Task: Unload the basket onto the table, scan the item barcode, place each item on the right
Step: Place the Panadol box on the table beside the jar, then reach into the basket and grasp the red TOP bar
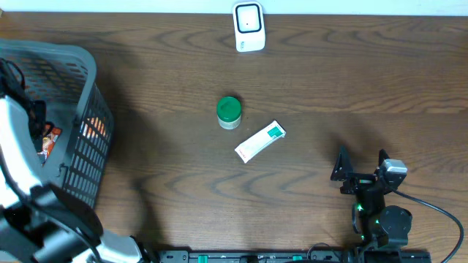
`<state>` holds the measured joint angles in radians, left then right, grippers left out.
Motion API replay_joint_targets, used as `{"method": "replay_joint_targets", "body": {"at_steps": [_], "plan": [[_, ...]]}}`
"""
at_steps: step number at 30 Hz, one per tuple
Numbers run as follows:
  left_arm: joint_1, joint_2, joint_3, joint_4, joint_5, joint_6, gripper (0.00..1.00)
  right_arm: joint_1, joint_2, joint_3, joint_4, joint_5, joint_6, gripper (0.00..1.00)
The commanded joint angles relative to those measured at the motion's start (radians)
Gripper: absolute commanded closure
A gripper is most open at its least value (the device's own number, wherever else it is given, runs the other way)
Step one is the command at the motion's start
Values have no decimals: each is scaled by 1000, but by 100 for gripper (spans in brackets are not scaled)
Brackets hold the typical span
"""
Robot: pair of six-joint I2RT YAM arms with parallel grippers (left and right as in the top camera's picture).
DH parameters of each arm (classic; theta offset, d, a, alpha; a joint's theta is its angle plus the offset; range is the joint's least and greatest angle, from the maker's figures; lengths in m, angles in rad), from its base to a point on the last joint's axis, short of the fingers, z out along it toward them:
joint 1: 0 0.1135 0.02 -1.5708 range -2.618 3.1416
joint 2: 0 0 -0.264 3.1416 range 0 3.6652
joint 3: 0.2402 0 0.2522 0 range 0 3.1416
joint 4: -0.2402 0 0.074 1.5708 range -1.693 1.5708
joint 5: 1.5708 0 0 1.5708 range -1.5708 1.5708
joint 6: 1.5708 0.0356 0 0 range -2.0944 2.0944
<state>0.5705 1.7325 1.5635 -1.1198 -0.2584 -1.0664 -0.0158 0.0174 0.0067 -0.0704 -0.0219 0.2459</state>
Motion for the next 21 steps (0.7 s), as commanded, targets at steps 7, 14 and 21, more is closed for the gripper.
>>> {"method": "replay_joint_targets", "body": {"at_steps": [7, 14, 21], "plan": [[2, 165, -2, 117, -108, -58, 3, -9, -4, -1, -4, 5, 8, 1], [3, 243, -2, 185, -154, -57, 3, -9, -4, -1, -4, 5, 8, 1], [16, 302, -2, 224, -154, -57, 3, -9, -4, -1, -4, 5, 8, 1]]}}
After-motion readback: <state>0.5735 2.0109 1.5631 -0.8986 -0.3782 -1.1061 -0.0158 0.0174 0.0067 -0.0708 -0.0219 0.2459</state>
